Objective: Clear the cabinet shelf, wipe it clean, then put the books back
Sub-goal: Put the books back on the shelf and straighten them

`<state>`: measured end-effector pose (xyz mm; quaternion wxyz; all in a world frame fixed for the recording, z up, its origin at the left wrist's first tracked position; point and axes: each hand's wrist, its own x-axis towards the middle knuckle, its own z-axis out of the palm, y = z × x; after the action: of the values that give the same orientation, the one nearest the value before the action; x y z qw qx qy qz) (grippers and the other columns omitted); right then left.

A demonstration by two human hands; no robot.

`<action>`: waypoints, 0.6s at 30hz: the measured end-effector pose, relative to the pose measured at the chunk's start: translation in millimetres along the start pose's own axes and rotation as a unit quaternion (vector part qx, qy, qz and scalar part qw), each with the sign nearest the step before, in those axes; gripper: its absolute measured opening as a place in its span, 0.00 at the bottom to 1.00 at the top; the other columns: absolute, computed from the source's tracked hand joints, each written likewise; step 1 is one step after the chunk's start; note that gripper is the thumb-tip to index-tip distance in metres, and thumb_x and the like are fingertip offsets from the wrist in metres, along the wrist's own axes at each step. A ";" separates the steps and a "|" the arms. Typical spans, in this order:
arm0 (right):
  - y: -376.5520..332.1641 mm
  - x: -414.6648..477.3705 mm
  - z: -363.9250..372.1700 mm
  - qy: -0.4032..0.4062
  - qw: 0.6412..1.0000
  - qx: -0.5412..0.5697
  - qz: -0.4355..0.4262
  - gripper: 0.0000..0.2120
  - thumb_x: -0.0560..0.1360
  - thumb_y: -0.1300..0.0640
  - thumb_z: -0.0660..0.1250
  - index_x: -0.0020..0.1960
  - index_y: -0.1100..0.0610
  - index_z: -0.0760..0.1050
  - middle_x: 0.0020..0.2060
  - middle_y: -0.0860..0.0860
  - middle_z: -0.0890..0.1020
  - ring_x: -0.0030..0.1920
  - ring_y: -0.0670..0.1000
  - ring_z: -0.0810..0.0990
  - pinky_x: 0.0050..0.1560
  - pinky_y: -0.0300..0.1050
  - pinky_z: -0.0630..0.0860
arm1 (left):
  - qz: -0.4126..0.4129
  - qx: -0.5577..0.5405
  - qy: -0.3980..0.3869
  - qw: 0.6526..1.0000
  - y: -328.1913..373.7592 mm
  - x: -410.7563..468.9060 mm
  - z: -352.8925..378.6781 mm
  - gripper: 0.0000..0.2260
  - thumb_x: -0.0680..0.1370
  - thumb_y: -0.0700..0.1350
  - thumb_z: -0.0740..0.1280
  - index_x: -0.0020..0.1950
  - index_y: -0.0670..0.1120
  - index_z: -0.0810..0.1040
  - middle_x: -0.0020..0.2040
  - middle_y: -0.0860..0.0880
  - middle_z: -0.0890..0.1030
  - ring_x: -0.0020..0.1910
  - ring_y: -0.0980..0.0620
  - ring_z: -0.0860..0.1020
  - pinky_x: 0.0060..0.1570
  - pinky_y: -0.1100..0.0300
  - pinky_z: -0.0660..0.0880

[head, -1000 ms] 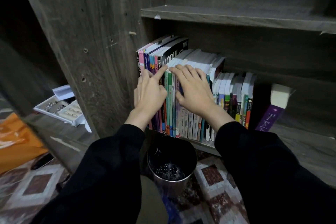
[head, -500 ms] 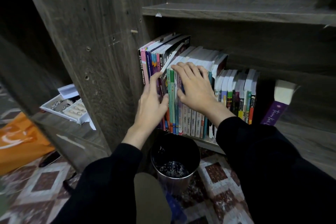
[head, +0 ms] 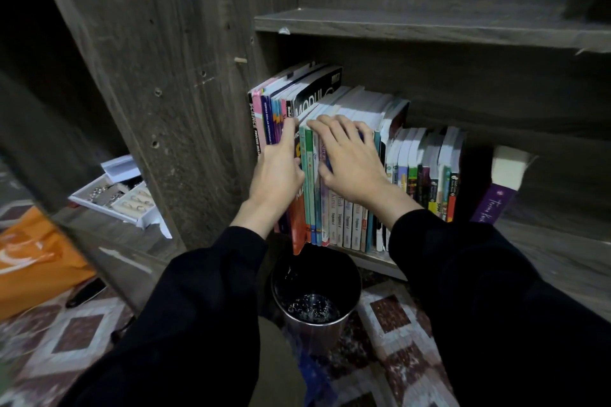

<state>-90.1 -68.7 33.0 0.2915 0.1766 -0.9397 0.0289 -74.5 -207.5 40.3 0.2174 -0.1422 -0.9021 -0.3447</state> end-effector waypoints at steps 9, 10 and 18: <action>2.4 0.8 -0.8 -0.022 1.000 -0.003 0.002 0.31 0.76 0.53 0.62 0.76 0.51 0.55 0.73 0.50 0.62 0.73 0.52 0.57 0.71 0.49 0.45 | -0.003 -0.016 0.046 0.999 -4.2 -52.2 -12.2 0.24 0.77 0.38 0.66 0.70 0.51 0.63 0.43 0.47 0.82 0.36 0.48 0.80 0.45 0.54 0.79; 2.6 0.8 -1.2 -0.024 1.000 -0.002 0.001 0.31 0.76 0.53 0.62 0.76 0.51 0.55 0.73 0.50 0.62 0.73 0.52 0.57 0.71 0.49 0.45 | 0.010 -0.014 0.060 0.998 -7.5 -60.7 -10.3 0.27 0.77 0.41 0.67 0.72 0.53 0.62 0.42 0.45 0.83 0.35 0.47 0.81 0.44 0.50 0.79; 2.3 0.4 -6.8 -0.045 0.999 0.009 -0.004 0.31 0.76 0.53 0.61 0.76 0.52 0.54 0.74 0.50 0.61 0.74 0.53 0.56 0.72 0.50 0.46 | -0.049 -0.105 -0.006 0.993 11.0 -67.1 -20.0 0.33 0.78 0.36 0.63 0.75 0.58 0.51 0.48 0.49 0.80 0.40 0.50 0.81 0.49 0.53 0.79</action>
<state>-87.5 -65.7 38.9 0.2473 0.1844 -0.9508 0.0279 -6.1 -220.3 27.0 0.1791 -0.1221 -0.8679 -0.4469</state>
